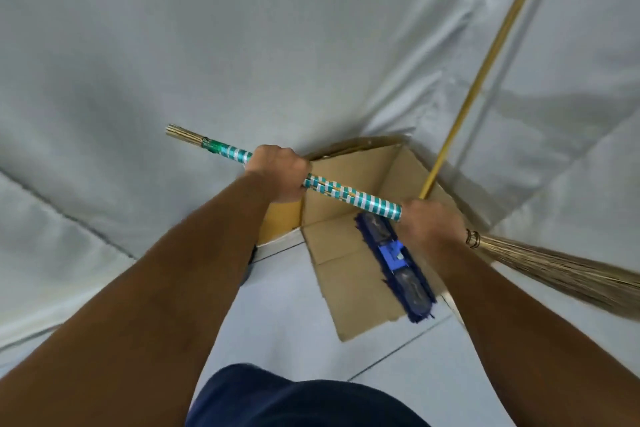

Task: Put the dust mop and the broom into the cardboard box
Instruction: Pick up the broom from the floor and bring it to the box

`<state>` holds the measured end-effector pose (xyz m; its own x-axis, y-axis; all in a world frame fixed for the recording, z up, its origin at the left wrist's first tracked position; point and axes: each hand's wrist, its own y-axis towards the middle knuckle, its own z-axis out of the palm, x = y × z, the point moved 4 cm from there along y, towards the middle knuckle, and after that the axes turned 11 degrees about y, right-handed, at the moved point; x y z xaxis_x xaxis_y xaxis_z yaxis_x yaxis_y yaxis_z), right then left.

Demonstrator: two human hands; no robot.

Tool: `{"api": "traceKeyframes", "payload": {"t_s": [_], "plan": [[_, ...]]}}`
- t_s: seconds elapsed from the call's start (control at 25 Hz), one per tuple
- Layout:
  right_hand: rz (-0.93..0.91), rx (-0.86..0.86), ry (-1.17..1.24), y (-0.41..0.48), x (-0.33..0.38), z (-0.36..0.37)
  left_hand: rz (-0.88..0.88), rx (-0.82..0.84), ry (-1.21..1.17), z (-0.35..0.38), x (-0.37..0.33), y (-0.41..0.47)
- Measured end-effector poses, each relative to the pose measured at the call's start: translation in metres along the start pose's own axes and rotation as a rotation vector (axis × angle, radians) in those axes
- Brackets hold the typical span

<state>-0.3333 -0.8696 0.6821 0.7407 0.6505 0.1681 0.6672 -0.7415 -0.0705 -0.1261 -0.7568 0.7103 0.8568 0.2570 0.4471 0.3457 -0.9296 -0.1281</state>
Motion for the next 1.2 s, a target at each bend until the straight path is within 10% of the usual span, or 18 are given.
{"api": "traceKeyframes", "payload": {"t_s": [0.72, 1.2], "plan": [[0.813, 0.1, 0.34, 0.11, -0.256, 0.103, 0.746, -0.135, -0.008, 0.008, -0.261, 0.385], [0.763, 0.422, 0.512, 0.13, -0.333, 0.368, 0.738, 0.148, 0.058, 0.278, -0.398, 0.432]]}}
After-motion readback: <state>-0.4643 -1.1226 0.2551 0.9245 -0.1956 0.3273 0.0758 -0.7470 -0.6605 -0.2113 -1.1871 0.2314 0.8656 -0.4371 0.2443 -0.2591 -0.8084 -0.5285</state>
